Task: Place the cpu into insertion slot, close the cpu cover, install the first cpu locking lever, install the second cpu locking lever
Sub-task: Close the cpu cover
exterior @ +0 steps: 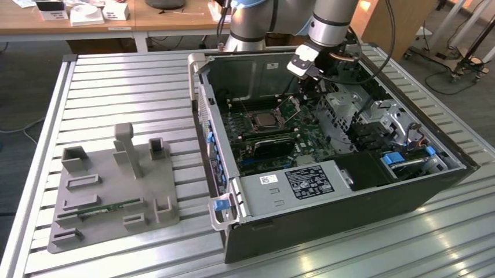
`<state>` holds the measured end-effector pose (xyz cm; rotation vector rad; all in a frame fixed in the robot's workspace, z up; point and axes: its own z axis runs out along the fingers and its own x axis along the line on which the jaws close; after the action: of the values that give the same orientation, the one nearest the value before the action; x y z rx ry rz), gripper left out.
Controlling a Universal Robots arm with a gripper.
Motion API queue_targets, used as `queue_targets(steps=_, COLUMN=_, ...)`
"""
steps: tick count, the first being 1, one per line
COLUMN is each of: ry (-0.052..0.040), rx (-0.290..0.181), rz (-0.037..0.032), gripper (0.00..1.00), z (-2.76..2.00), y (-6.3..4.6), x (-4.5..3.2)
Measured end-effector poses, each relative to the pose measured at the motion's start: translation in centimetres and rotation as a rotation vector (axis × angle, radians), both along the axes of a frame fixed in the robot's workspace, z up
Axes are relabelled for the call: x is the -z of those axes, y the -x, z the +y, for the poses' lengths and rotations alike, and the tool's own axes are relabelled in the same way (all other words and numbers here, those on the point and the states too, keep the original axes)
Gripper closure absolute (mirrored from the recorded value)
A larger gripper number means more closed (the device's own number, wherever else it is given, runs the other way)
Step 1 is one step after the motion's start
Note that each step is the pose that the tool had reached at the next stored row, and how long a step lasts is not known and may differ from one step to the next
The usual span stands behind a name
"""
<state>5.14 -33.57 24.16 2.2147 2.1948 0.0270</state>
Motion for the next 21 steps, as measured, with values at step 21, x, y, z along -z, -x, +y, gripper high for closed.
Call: queue_targets(steps=21, ry=0.0000, rx=-0.017, rz=0.0608, gripper=0.90, z=0.04, y=0.98, x=-0.04)
